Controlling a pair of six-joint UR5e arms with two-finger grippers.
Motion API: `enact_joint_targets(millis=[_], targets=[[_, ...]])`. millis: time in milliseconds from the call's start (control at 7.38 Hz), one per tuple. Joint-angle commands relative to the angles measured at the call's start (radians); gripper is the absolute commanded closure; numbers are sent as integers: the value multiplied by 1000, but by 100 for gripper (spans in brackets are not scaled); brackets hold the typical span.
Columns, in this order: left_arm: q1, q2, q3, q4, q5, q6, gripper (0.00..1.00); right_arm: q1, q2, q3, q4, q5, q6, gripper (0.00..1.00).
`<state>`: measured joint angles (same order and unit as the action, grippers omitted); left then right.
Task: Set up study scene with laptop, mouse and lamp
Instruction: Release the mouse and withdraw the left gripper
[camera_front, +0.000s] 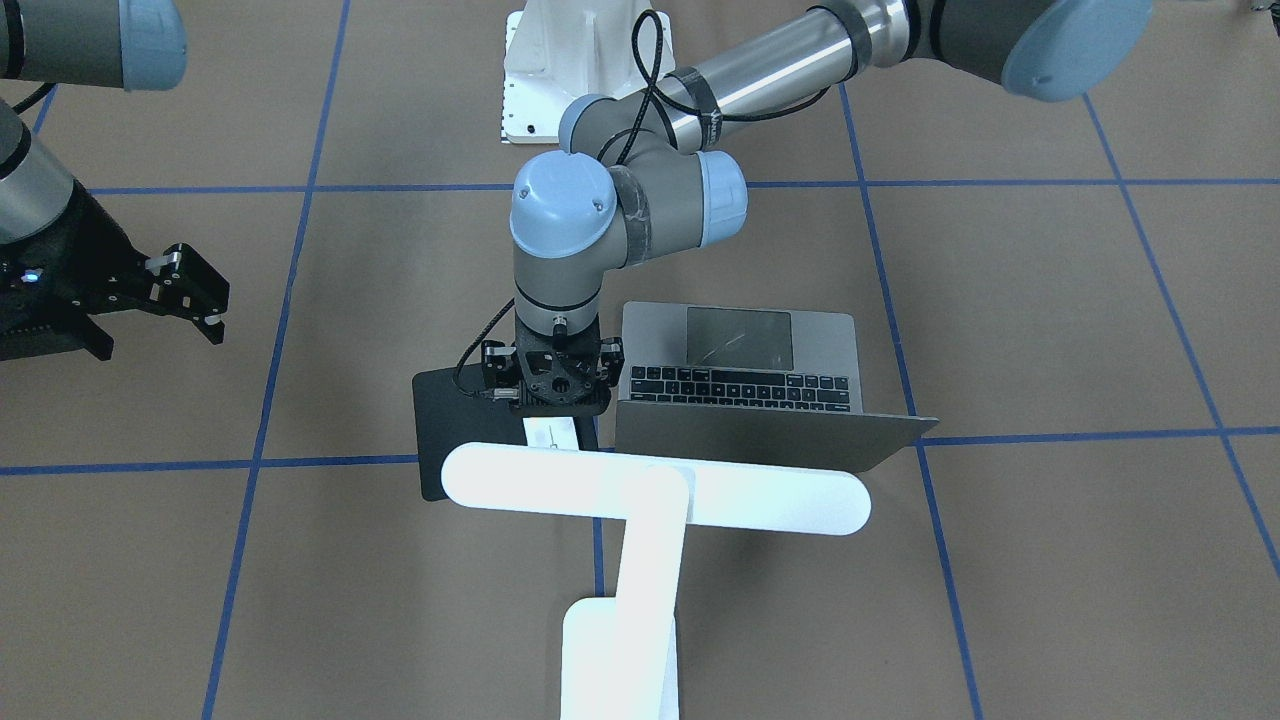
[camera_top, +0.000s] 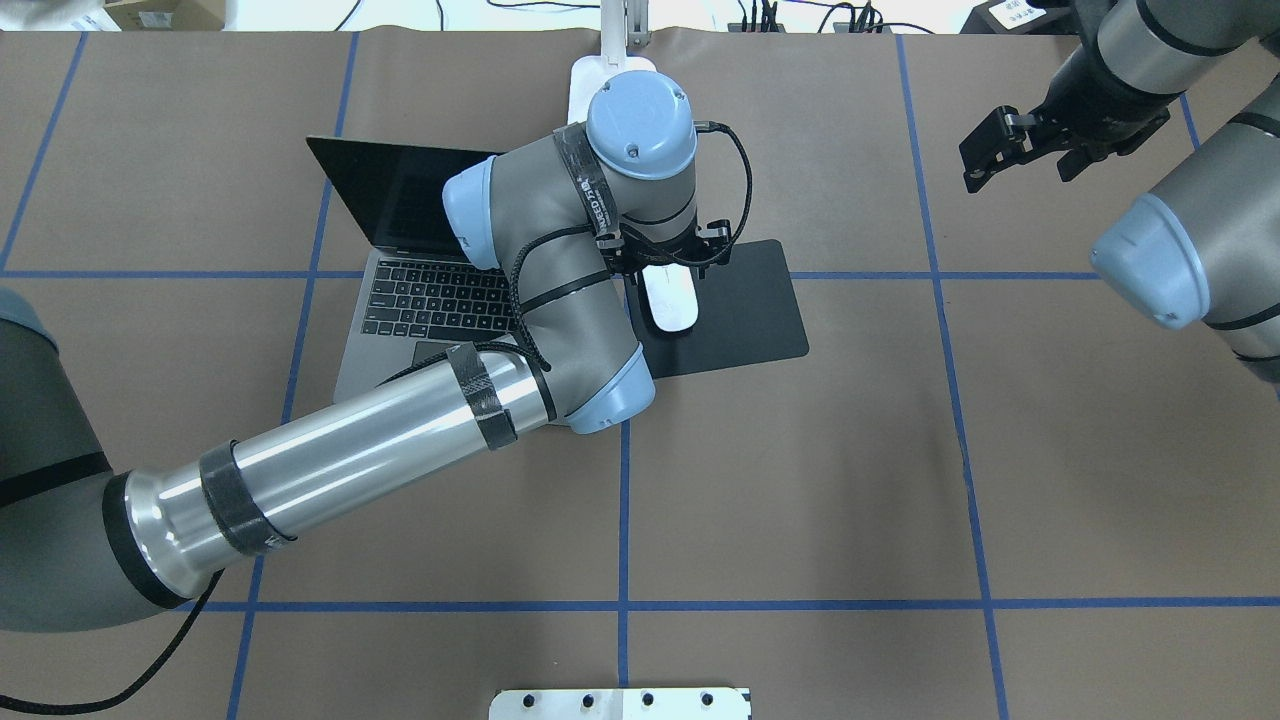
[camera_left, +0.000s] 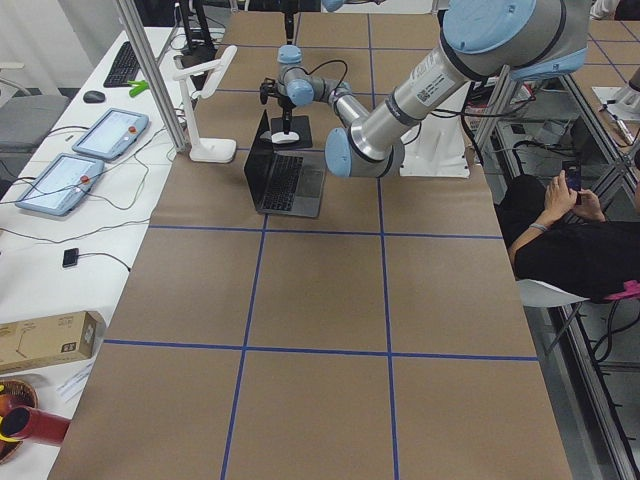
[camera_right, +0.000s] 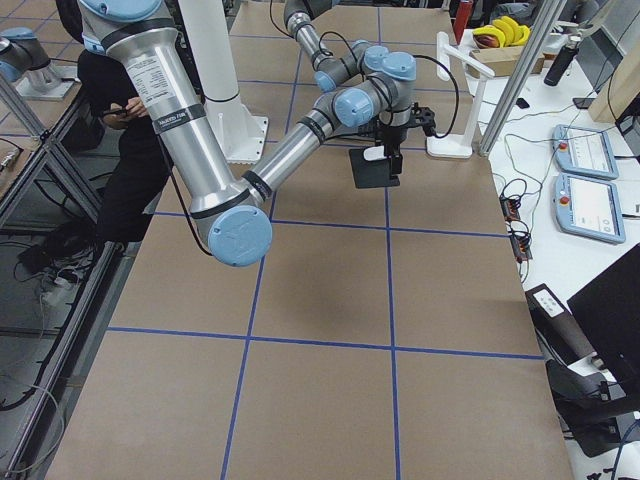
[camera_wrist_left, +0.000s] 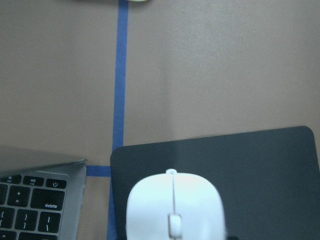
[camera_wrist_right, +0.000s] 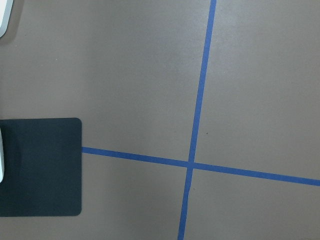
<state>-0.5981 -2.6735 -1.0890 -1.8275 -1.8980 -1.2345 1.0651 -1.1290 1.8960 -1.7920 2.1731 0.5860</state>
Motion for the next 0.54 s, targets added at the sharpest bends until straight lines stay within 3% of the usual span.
enact_joint_targets(millis=[0,136,271,407], targets=[[0,13,-49,17,-7,29,1,19,-11,1,-4,-1,0,0],[-2,73,-134,48,-47,32,1,71,-50,2,0,14,-30,0],[-32,178,-290,118,-114,114,1,126,-102,-2,-4,42,-217,0],[-51,316,-515,257,-125,239,1,180,-148,-20,-10,51,-370,0]])
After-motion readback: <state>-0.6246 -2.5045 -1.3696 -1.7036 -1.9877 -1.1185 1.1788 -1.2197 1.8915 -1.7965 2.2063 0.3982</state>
